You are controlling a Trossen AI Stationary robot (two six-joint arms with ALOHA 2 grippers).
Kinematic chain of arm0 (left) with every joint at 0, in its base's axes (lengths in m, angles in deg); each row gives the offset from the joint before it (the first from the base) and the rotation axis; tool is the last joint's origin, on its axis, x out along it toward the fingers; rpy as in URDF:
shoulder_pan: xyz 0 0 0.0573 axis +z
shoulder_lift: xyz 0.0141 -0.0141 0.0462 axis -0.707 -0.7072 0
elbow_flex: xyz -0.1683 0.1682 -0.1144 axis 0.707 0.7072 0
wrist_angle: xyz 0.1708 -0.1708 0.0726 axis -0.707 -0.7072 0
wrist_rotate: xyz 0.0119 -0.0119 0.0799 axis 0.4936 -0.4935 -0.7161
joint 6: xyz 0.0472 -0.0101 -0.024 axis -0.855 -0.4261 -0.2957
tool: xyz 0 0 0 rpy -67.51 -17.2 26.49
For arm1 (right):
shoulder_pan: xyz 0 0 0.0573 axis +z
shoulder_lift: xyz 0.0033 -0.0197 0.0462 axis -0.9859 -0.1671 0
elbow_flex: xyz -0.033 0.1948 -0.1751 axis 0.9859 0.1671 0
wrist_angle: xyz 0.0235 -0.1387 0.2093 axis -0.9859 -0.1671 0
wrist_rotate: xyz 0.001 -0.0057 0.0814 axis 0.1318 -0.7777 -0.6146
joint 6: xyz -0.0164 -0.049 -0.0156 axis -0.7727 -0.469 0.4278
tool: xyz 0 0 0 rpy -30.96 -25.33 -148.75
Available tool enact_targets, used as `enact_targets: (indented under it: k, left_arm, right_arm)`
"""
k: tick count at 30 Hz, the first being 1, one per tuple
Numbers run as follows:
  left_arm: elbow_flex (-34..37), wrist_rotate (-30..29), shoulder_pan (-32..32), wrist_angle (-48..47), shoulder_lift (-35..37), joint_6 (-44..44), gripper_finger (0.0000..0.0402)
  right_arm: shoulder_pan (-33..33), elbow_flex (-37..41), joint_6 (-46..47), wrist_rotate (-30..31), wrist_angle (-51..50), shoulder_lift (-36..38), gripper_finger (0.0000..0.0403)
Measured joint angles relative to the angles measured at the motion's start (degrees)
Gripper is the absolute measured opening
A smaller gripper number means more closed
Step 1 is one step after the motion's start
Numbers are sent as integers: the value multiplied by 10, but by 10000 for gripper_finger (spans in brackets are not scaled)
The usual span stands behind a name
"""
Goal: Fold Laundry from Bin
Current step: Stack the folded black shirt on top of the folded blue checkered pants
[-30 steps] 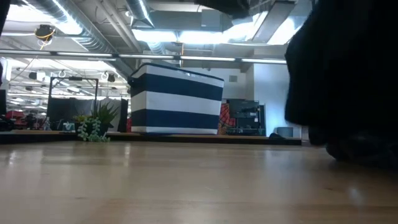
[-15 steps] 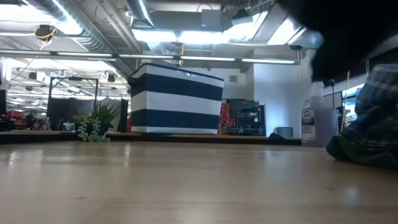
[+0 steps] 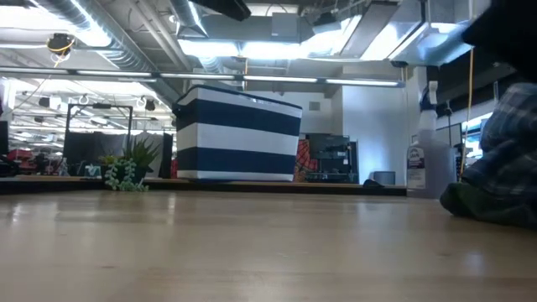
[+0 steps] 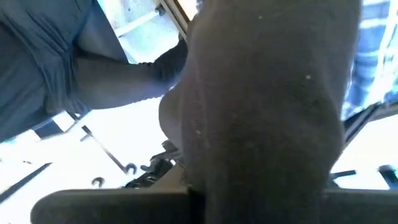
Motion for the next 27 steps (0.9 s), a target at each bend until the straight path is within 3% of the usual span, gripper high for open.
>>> enact_targets:
  k: [9, 14, 16, 27]
  left_arm:
    - [0, 4, 15, 12, 0, 0, 199]
    - [0, 4, 15, 11, 0, 0, 199]
    - [0, 3, 15, 11, 0, 0, 199]
    - [0, 2, 39, 11, 0, 5, 199]
  right_arm:
    - [-63, 1, -152, -48, 0, -17, 41]
    - [-92, 0, -218, -136, 0, -17, 41]
    - [-99, -6, -218, -167, 0, -16, 41]
    - [-92, -88, -144, -213, 1, -12, 41]
